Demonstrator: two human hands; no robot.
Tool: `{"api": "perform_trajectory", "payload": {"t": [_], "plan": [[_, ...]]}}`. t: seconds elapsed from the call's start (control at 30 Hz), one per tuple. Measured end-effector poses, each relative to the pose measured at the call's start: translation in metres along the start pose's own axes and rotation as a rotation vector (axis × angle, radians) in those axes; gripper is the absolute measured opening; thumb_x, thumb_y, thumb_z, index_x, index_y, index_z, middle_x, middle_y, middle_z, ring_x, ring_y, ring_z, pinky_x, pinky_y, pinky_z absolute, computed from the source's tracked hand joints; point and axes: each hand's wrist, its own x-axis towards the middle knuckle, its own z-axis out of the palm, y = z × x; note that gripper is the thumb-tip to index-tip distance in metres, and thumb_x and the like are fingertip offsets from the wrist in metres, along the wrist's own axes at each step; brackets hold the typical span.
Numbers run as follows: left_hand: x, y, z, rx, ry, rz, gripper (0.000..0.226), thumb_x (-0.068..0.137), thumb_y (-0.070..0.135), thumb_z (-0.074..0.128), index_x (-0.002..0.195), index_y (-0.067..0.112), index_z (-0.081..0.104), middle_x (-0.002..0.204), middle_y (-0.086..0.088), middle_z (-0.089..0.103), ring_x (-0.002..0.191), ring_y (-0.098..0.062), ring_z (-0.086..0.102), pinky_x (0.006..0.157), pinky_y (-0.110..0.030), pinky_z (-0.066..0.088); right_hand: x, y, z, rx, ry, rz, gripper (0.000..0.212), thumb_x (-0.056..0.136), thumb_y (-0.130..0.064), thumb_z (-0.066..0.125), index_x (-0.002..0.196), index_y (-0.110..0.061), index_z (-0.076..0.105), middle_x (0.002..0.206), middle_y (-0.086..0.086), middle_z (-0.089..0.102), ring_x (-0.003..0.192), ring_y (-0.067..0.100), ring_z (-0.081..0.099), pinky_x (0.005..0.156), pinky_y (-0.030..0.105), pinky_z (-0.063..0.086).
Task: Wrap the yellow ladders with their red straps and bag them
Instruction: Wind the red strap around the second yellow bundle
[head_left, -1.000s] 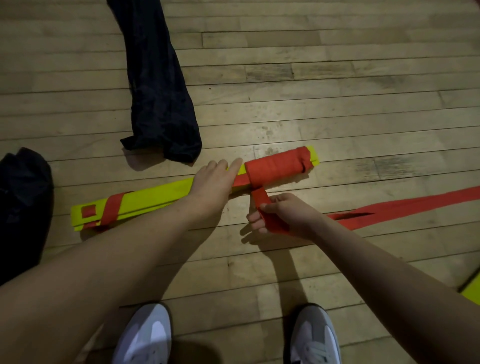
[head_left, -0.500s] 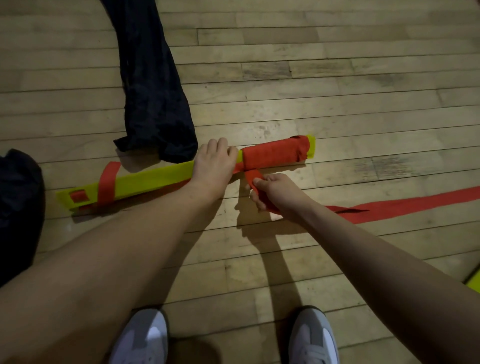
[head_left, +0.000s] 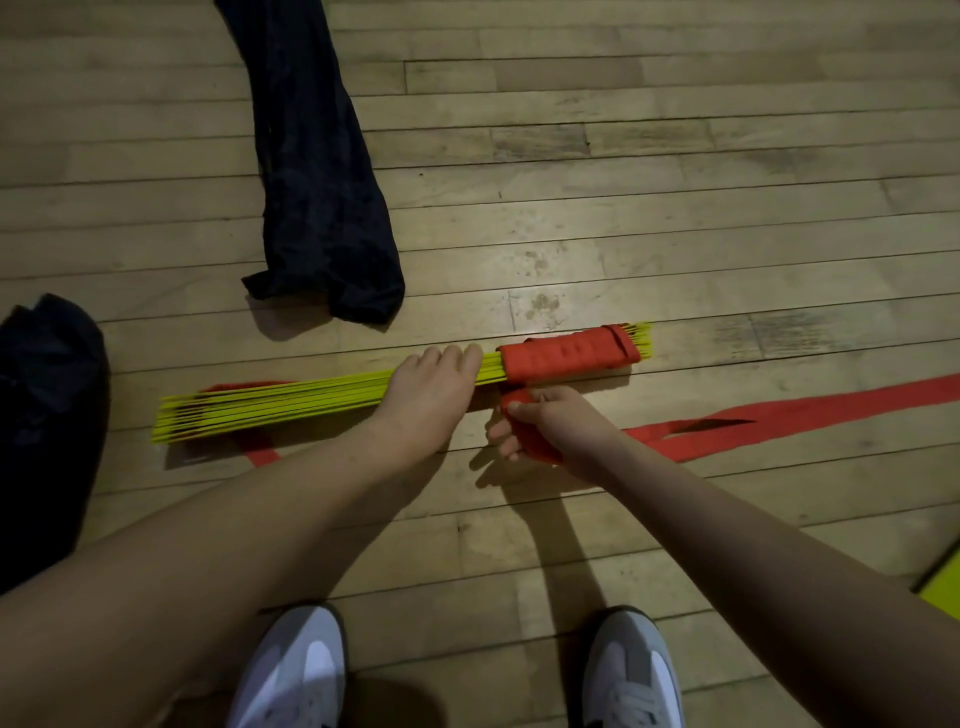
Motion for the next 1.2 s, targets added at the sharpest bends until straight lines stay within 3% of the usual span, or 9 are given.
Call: {"api": "perform_trajectory", "payload": {"t": [0.17, 0.27, 0.37, 0.47, 0.57, 0.63, 0.77, 0.97, 1.2], "plan": [[0.016, -0.003, -0.012, 0.084, -0.08, -0.024, 0.041, 0.083, 0.009, 0.06, 0.121, 0.007, 0.044, 0.114, -0.008, 0.055, 0.102, -0.026, 0.057, 0.073, -0.034, 0.045, -0.01, 0.0, -0.002, -0.018, -0.036, -0.041, 0.013, 0.1, 0.0, 0.039, 0.098, -0.002, 0.051, 0.083, 0.014, 0.068, 0.057, 0.016, 0.065, 0.054, 0.027, 0.054], [0.033, -0.011, -0.021, 0.166, -0.05, -0.073, 0.032, 0.091, 0.006, 0.046, 0.122, 0.005, 0.041, 0.119, -0.01, 0.053, 0.107, -0.027, 0.055, 0.073, -0.034, 0.044, -0.013, -0.007, -0.005, -0.004, -0.068, -0.073, 0.015, 0.1, -0.001, 0.039, 0.11, 0.001, 0.05, 0.089, 0.014, 0.068, 0.065, 0.018, 0.066, 0.06, 0.031, 0.056], [0.034, -0.014, -0.018, 0.219, -0.038, -0.035, 0.028, 0.088, 0.008, 0.049, 0.116, 0.006, 0.048, 0.112, -0.01, 0.058, 0.101, -0.027, 0.057, 0.073, -0.033, 0.044, -0.012, -0.014, -0.004, 0.011, -0.092, -0.07, 0.015, 0.101, -0.003, 0.04, 0.109, -0.001, 0.051, 0.088, 0.014, 0.068, 0.066, 0.019, 0.066, 0.06, 0.031, 0.056], [0.022, -0.008, -0.009, 0.269, 0.034, 0.067, 0.028, 0.063, 0.017, 0.072, 0.088, 0.012, 0.061, 0.083, -0.006, 0.06, 0.074, -0.024, 0.059, 0.06, -0.031, 0.046, -0.007, -0.012, 0.001, 0.033, -0.063, -0.037, 0.016, 0.101, -0.004, 0.04, 0.111, -0.001, 0.052, 0.082, 0.013, 0.067, 0.062, 0.018, 0.065, 0.057, 0.029, 0.055], [0.01, -0.005, 0.004, 0.172, 0.027, 0.122, 0.034, 0.06, 0.025, 0.081, 0.082, 0.008, 0.061, 0.089, -0.014, 0.058, 0.08, -0.033, 0.059, 0.069, -0.037, 0.049, -0.004, -0.005, 0.002, 0.064, -0.027, -0.003, 0.015, 0.102, -0.006, 0.038, 0.104, -0.001, 0.053, 0.076, 0.012, 0.066, 0.057, 0.018, 0.064, 0.055, 0.03, 0.055], [0.001, -0.002, 0.002, 0.076, -0.026, 0.124, 0.04, 0.064, 0.027, 0.083, 0.088, 0.003, 0.061, 0.099, -0.019, 0.057, 0.09, -0.037, 0.059, 0.077, -0.041, 0.05, -0.004, -0.001, -0.001, 0.079, -0.017, 0.011, 0.017, 0.102, -0.005, 0.037, 0.097, -0.002, 0.052, 0.073, 0.012, 0.065, 0.055, 0.018, 0.063, 0.053, 0.03, 0.053], [0.0, -0.001, -0.001, -0.18, -0.059, -0.075, 0.055, 0.083, 0.005, 0.064, 0.132, 0.002, 0.039, 0.131, -0.016, 0.036, 0.11, -0.03, 0.049, 0.084, -0.035, 0.044, -0.006, 0.004, -0.006, 0.059, -0.001, 0.027, 0.016, 0.102, -0.005, 0.036, 0.098, -0.001, 0.052, 0.071, 0.012, 0.067, 0.053, 0.017, 0.064, 0.051, 0.027, 0.054], [0.014, 0.0, -0.012, -0.248, -0.184, -0.296, 0.035, 0.087, 0.01, 0.063, 0.119, 0.009, 0.048, 0.122, -0.01, 0.051, 0.114, -0.029, 0.048, 0.085, -0.036, 0.041, -0.007, 0.001, -0.001, 0.019, -0.012, -0.022, 0.019, 0.102, -0.007, 0.036, 0.097, -0.002, 0.054, 0.075, 0.011, 0.069, 0.058, 0.018, 0.065, 0.057, 0.031, 0.056], [0.025, -0.012, -0.022, -0.035, -0.115, -0.189, 0.041, 0.087, 0.012, 0.064, 0.123, 0.011, 0.045, 0.121, -0.008, 0.052, 0.111, -0.026, 0.05, 0.081, -0.034, 0.041, -0.009, 0.0, -0.002, -0.006, -0.045, -0.026, 0.017, 0.103, -0.004, 0.035, 0.107, 0.002, 0.05, 0.081, 0.013, 0.067, 0.059, 0.019, 0.067, 0.057, 0.03, 0.058]]}}
